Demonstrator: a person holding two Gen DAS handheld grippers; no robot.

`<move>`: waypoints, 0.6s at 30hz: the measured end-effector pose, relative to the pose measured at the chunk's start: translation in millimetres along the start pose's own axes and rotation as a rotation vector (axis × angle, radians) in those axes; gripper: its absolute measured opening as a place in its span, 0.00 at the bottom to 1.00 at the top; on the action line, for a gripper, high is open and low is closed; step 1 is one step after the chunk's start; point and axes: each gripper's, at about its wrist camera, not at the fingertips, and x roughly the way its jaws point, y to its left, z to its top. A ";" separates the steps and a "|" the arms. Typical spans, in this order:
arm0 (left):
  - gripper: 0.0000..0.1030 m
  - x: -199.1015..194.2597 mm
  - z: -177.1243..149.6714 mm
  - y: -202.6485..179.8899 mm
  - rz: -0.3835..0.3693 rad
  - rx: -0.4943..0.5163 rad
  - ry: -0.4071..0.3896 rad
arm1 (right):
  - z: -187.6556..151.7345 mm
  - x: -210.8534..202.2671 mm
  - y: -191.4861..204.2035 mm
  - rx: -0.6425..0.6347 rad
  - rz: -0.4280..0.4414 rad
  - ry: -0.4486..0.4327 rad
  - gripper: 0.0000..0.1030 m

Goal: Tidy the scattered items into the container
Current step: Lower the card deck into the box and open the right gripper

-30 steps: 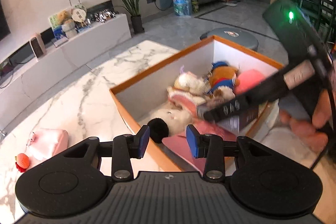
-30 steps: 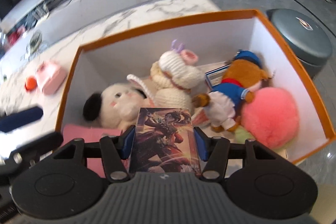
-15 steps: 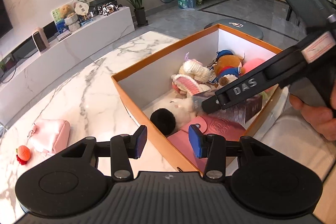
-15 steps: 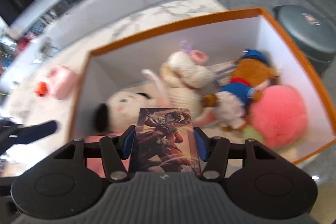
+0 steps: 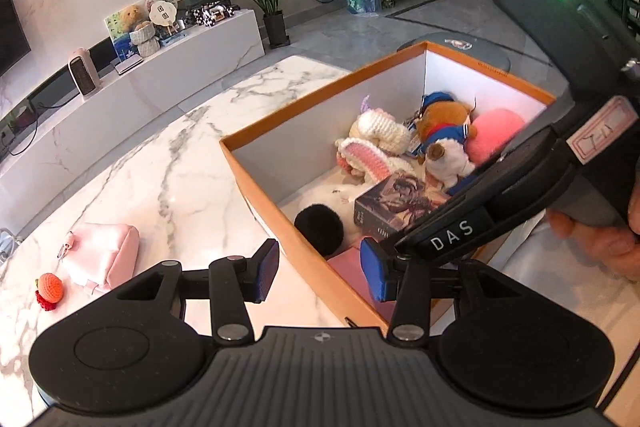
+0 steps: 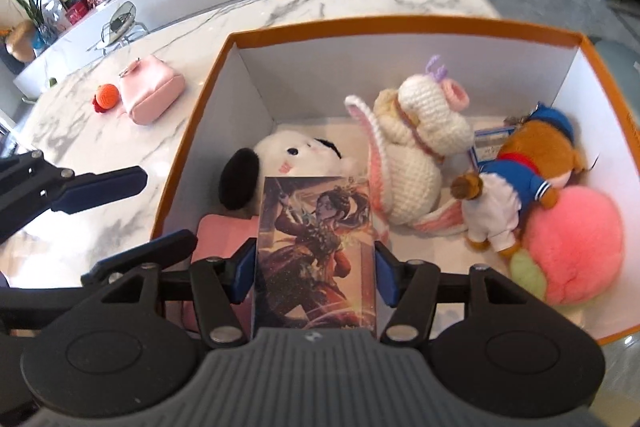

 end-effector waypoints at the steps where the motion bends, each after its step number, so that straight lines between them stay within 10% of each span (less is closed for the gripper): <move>1: 0.51 -1.3 0.5 0.4 0.002 -0.001 -0.004 | 0.6 1.0 -3.9 0.025 0.017 0.014 0.63; 18: 0.52 -8.3 -2.9 6.4 0.013 -0.020 -0.013 | -3.8 -7.5 -11.6 0.077 0.073 0.003 0.59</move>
